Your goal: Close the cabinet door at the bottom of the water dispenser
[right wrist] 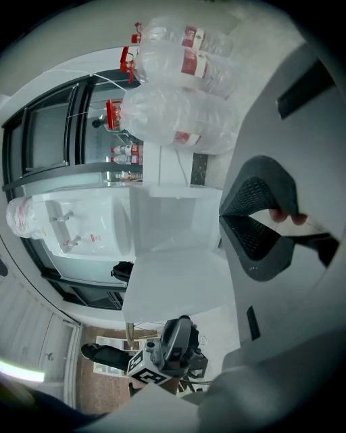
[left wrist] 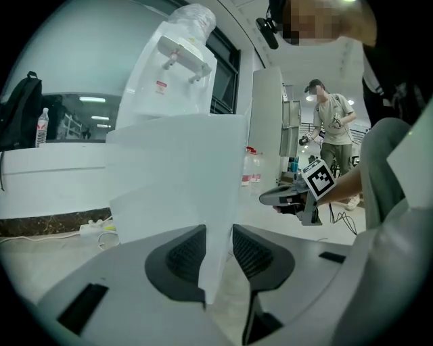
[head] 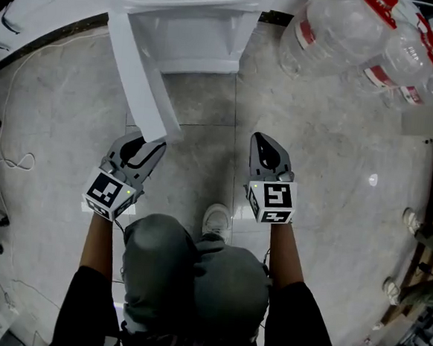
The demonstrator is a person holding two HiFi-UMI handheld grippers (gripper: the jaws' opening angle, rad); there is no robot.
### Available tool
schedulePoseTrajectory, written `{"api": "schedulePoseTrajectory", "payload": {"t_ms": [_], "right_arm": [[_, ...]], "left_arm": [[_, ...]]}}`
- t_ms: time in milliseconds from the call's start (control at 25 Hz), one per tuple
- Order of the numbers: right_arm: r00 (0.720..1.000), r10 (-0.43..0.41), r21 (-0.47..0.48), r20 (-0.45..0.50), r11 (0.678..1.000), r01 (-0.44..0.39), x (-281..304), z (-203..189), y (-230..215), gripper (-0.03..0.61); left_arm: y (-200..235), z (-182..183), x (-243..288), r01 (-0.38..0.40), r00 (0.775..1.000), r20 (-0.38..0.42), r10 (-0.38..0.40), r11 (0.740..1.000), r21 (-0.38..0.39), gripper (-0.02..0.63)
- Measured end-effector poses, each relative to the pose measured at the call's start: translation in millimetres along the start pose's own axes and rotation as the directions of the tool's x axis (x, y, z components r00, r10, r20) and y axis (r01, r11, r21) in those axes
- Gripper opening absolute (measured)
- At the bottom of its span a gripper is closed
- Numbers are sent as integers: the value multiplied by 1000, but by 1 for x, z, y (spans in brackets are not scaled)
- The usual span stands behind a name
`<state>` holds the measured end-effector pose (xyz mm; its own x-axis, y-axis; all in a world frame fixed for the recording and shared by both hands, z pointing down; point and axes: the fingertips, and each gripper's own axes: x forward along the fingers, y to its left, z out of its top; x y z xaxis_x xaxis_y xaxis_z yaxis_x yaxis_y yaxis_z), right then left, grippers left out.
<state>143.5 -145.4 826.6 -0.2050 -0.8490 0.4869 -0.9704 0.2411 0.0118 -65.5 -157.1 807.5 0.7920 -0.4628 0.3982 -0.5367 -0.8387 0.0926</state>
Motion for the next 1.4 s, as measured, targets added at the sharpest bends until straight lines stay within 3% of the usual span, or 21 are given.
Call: {"api": "schedulePoseTrajectory", "payload": {"t_ms": [640,1040,1400], "right_arm": [[997,-79,68,-13,995,79,-13,-36,-52,12],[990,-130,95,-50,986,134,-25,-63,-87,14],[986,-153,116,-69,980,160,-27,-79,-109,14]], "left_arm": [[-18,42,113,127,992,10,-128,988,87,127],[4,71,187,118,992,26,-123,983,143,128],[50,87,243,46,998,29,-49,994,96,129]]}}
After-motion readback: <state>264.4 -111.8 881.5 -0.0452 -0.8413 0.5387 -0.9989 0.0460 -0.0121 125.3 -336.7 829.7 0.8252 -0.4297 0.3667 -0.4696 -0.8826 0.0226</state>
